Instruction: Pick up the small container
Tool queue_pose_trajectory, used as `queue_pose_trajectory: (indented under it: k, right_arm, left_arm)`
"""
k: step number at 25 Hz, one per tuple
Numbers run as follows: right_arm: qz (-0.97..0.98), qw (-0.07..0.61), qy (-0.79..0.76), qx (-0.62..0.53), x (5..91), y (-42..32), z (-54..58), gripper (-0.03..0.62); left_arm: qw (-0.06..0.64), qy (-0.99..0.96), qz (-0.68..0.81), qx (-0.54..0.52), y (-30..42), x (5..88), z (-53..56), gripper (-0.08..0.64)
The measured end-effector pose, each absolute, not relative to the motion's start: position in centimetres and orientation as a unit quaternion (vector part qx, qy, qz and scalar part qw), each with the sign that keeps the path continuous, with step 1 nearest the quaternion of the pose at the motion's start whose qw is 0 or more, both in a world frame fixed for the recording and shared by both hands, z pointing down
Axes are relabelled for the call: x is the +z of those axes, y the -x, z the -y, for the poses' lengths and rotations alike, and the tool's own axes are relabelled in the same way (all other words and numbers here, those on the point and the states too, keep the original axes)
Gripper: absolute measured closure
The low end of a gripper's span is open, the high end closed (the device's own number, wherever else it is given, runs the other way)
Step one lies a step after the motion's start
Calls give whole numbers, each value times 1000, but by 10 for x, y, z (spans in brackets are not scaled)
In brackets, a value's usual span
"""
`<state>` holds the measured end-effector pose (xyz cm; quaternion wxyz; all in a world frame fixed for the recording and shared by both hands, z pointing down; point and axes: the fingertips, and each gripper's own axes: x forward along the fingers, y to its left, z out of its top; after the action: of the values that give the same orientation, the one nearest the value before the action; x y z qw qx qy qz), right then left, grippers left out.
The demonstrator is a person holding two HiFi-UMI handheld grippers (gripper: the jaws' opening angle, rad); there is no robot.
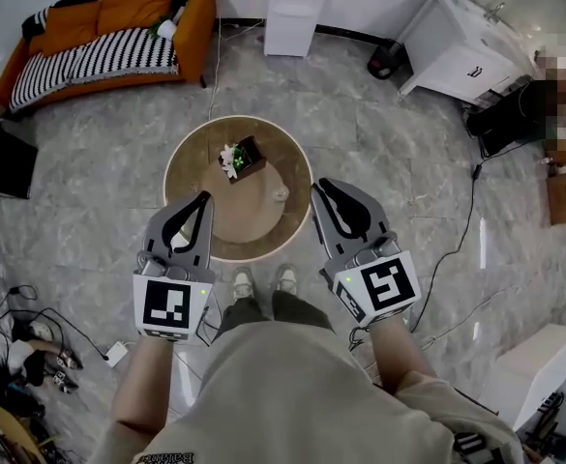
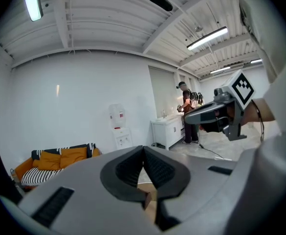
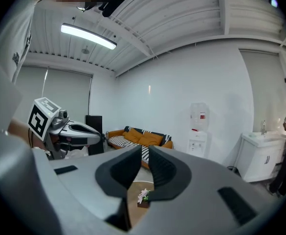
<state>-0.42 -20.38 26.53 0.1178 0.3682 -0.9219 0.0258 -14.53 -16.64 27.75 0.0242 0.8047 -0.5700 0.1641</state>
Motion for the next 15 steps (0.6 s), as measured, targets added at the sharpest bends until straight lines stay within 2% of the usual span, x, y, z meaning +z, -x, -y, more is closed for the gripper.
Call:
queue_pose_trajectory:
  k: [1,3,9,15]
  right_arm:
    - [923,115,-365,28,269,6,210,576]
    - [925,107,-362,32,277,10,222,493]
    - [928,77,-363,33,301,13,260,460]
    - [923,97,-370,50,363,18,295,376]
  left_arm:
    - [22,-803,572,167,147,281,172,554]
    - [19,-800,576,169,150,287,183,554]
    - [19,-802,577,155,148,314,220,554]
    - [34,-804,571,162,148,364,255,554]
